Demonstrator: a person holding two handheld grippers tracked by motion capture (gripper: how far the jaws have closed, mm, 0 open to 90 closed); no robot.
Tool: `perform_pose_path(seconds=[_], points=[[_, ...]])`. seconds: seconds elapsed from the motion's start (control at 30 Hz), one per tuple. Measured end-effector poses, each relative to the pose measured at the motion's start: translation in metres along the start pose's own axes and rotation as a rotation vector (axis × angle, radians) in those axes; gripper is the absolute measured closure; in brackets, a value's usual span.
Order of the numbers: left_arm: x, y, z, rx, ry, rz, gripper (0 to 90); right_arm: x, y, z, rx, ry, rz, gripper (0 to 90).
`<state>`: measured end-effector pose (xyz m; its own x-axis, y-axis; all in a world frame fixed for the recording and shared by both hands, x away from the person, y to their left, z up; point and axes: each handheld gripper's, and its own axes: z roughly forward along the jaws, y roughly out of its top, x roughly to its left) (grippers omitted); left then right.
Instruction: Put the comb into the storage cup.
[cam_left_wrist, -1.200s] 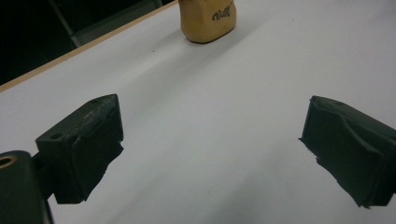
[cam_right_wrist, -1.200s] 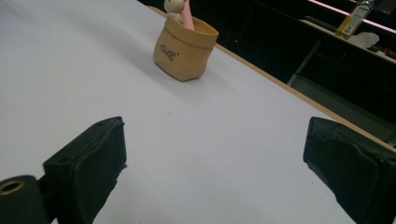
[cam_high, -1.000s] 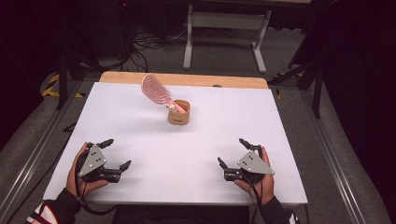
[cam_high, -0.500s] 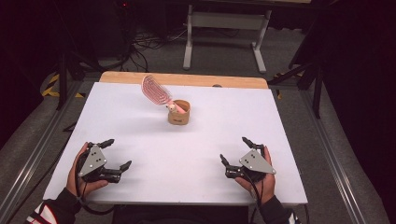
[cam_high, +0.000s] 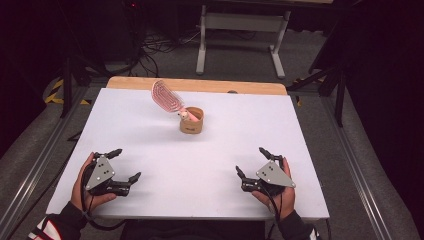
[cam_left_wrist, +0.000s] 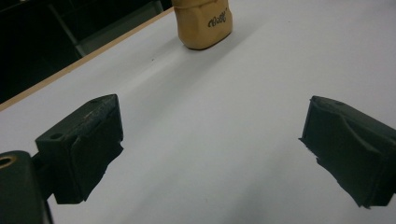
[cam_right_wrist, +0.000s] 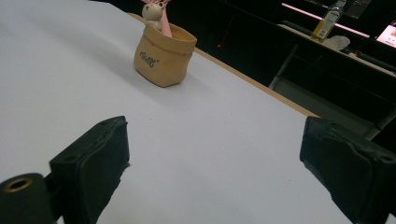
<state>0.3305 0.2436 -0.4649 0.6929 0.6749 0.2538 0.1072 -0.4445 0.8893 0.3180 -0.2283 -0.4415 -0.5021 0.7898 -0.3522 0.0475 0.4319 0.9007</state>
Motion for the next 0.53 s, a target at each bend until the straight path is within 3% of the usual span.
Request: perform_pose_path(seconds=[0.53], points=[[-0.0015, 0.0017, 0.0025, 0.015, 0.016, 0.024, 6.2, 0.0013, 0.0008, -0.0007, 0.011, -0.001, -0.018, 8.8]])
